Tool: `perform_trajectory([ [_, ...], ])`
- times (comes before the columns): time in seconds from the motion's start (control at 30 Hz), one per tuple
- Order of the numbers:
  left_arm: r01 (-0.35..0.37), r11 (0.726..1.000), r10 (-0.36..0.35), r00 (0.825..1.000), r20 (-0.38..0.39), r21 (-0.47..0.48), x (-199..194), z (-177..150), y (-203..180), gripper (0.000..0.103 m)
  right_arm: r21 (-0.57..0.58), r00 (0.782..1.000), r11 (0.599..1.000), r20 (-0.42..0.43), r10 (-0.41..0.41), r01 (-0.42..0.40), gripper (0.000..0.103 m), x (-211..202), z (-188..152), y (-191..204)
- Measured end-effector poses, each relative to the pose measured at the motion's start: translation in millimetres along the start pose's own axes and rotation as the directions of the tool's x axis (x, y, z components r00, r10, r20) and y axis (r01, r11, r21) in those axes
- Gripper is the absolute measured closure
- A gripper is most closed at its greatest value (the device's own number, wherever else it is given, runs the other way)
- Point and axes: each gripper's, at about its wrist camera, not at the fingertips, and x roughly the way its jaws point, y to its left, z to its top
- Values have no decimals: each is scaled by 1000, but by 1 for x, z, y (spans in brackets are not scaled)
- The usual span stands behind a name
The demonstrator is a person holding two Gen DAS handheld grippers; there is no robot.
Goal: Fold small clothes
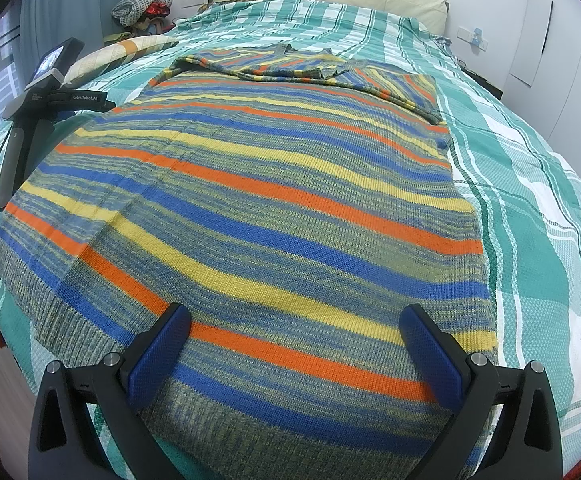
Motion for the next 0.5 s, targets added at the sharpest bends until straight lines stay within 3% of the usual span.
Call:
perform_trajectory([
  [0.5,0,1000,0,1000,0,0,0,0,-2,0,1,1000,1000,2,0,0,0,0,-1,0],
])
